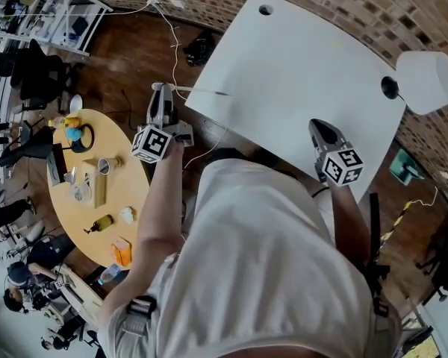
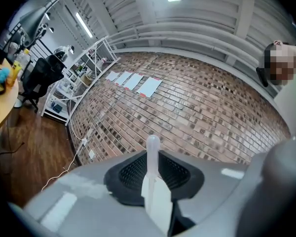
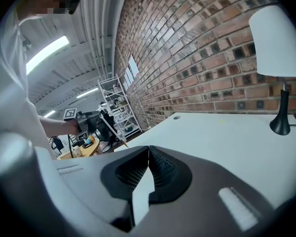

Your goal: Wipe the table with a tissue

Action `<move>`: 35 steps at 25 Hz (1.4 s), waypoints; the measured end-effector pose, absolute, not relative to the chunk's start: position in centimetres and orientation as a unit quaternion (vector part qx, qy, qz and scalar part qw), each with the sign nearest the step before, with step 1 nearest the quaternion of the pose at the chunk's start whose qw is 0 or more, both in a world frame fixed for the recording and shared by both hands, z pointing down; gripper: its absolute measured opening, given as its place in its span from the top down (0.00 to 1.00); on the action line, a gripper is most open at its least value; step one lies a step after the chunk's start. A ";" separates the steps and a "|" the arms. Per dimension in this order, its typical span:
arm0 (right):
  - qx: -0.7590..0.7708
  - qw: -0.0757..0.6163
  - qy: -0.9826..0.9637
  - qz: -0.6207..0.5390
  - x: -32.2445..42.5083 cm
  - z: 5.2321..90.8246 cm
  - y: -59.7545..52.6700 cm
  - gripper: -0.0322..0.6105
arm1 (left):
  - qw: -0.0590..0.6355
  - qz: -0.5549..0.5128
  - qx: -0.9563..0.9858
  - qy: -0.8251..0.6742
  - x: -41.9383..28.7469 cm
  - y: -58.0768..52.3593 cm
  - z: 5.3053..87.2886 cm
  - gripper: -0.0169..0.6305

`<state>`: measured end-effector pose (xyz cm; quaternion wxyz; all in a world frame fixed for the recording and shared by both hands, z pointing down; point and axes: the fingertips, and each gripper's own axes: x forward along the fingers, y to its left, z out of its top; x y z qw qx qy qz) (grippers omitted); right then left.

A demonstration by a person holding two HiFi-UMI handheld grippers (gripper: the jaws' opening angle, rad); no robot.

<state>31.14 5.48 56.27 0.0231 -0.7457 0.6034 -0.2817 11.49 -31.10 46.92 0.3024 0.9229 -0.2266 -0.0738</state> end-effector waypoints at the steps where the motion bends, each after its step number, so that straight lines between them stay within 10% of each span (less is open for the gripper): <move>1: -0.746 0.024 0.603 -0.283 31.3 56.4 5.7 0.94 | 0.301 -0.073 0.923 -0.228 11.6 -31.0 46.8 0.86; 35: -0.811 0.032 0.513 -0.278 32.3 54.8 5.0 0.94 | 0.306 -0.071 0.929 -0.194 22.9 -39.8 47.0 0.86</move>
